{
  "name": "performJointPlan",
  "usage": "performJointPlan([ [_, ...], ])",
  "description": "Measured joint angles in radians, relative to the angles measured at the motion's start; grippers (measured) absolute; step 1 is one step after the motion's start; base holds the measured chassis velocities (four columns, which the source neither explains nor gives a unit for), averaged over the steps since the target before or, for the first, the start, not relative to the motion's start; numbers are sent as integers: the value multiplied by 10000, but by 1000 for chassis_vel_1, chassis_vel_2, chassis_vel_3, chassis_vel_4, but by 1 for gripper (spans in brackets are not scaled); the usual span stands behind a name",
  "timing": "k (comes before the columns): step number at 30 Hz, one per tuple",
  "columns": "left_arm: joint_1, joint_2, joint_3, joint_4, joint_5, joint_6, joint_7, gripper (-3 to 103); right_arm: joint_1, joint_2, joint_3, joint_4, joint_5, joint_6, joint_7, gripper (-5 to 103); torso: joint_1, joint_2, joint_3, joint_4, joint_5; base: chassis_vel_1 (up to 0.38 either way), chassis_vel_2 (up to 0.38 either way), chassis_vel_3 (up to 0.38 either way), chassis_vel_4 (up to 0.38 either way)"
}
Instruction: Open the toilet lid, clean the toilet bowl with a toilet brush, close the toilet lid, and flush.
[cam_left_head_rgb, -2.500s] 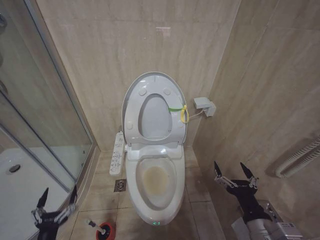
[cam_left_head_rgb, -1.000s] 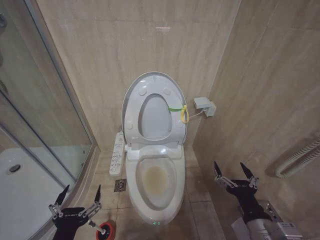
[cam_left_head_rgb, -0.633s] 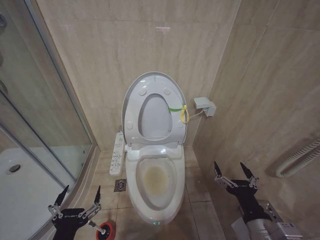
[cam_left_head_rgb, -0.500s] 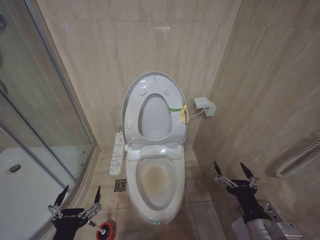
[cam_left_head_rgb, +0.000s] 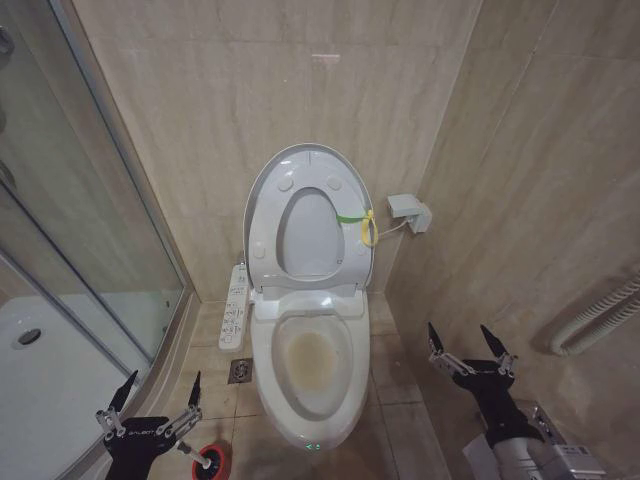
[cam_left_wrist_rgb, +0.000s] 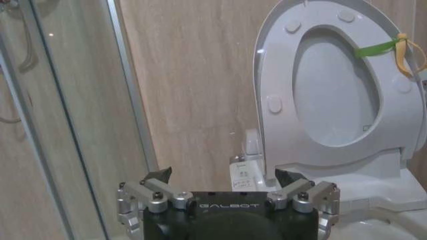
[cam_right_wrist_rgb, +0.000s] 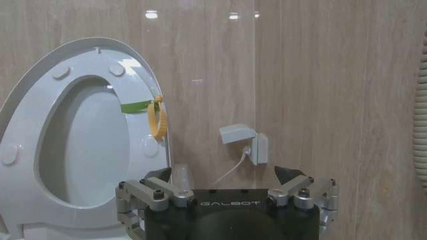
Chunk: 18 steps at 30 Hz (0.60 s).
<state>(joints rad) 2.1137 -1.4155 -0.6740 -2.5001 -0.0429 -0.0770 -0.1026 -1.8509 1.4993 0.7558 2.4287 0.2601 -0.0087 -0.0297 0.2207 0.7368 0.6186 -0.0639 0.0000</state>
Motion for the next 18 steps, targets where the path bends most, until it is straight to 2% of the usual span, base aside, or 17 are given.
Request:
performJointPlan([
  [18, -3, 0, -2, 1, -13, 4, 1, 100, 0, 0, 0, 0, 0, 0, 0, 100, 0, 0, 0, 0, 0, 0, 0, 0, 0],
])
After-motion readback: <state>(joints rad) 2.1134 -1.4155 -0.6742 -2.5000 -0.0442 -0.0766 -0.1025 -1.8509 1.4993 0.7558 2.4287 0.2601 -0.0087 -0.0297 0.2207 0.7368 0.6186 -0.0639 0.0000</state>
